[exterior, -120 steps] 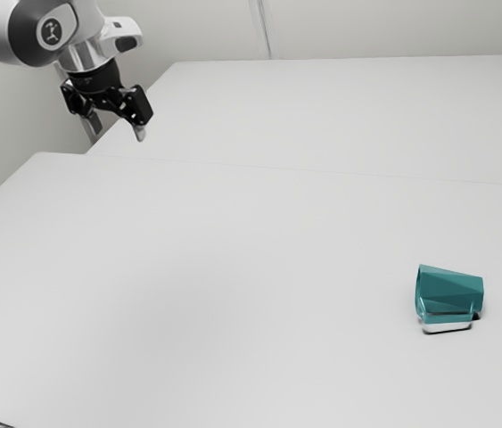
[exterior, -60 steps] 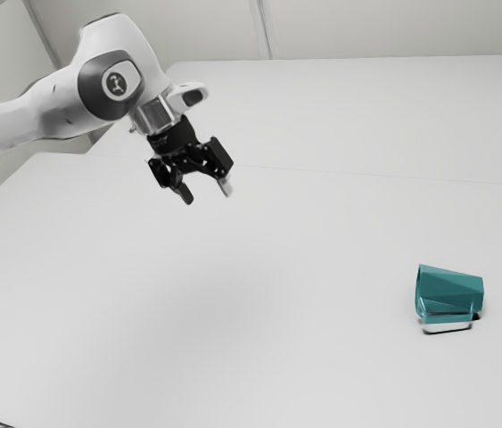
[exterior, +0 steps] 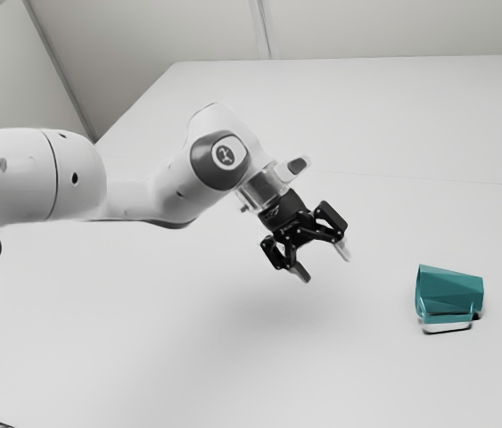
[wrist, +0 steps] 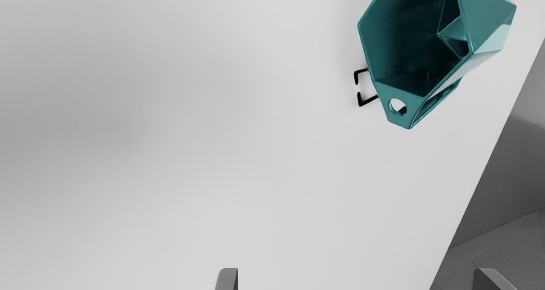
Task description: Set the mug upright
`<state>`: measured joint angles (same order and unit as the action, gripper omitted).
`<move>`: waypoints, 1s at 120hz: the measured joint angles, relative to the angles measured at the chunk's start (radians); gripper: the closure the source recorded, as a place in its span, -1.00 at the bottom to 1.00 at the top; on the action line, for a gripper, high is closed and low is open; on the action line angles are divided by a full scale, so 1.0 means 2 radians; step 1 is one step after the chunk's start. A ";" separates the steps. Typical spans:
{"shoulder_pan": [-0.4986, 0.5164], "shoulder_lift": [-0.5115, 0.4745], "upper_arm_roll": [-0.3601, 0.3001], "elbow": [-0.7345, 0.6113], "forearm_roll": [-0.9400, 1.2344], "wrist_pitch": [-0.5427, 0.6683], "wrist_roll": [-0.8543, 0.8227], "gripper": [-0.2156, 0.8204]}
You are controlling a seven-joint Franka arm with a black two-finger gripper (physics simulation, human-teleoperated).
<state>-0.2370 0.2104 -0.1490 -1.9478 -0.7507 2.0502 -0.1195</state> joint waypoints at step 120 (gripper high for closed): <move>-0.077 0.169 -0.024 0.111 -0.231 0.214 -0.041 -0.58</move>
<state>-0.3918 0.5477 -0.1974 -1.7258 -1.2120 2.4781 -0.2007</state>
